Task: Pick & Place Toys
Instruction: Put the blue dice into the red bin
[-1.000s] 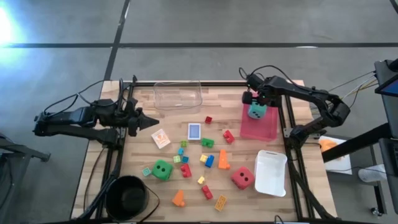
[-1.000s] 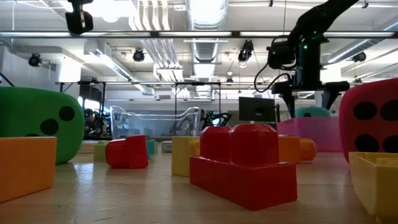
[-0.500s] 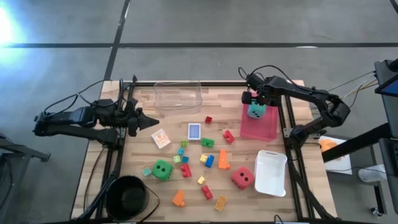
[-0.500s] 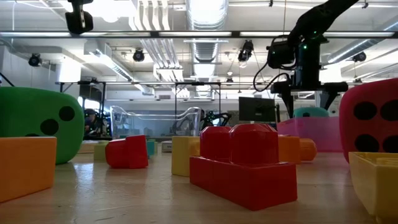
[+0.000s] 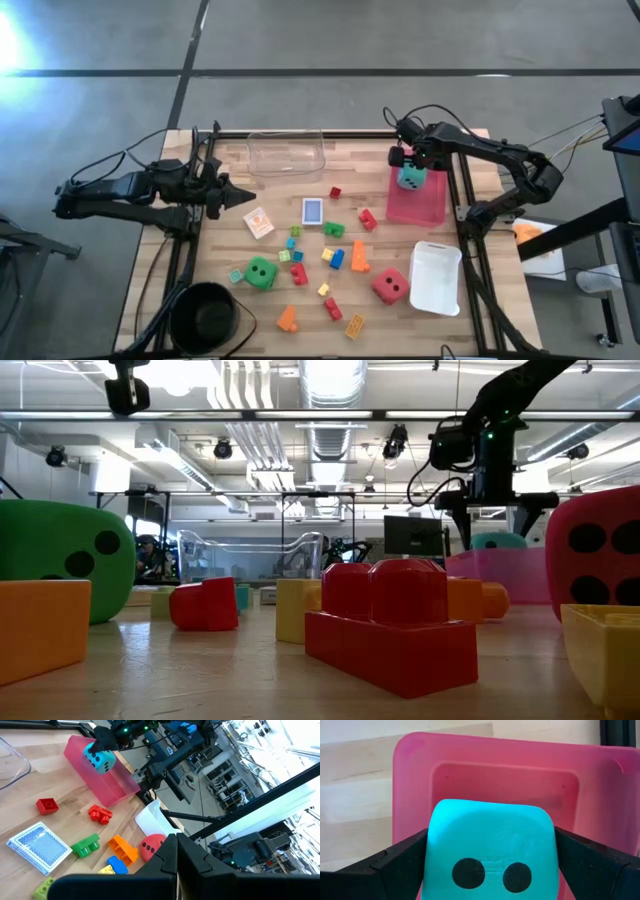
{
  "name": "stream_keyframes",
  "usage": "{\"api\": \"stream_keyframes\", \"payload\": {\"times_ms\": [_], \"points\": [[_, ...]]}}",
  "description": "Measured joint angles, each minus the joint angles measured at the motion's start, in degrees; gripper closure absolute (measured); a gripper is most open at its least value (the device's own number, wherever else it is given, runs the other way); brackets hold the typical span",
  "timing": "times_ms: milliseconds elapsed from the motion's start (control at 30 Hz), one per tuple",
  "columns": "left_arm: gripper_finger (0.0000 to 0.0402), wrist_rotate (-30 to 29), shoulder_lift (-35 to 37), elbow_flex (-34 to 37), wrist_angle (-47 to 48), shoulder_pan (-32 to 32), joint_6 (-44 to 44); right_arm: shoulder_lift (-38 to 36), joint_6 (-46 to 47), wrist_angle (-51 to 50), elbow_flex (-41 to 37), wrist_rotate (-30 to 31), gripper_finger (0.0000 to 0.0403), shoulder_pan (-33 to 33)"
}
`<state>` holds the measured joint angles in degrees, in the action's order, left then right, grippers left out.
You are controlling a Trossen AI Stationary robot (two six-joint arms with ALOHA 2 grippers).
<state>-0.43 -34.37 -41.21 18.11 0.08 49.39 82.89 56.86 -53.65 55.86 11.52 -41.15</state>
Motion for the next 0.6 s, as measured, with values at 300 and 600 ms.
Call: {"api": "stream_keyframes", "payload": {"times_ms": [300, 600], "points": [[0.0399, 0.0, 0.0, 0.0, 0.0, 0.0, 0.0, 0.0, 6.3, -0.4, 0.0, -1.1, 0.0005, 0.0], [0.0399, 0.0, 0.0, 0.0, 0.1, 0.0, 0.1, -0.9, 7.1, -0.9, 0.0, 0.5, 0.0003, 0.0]]}}
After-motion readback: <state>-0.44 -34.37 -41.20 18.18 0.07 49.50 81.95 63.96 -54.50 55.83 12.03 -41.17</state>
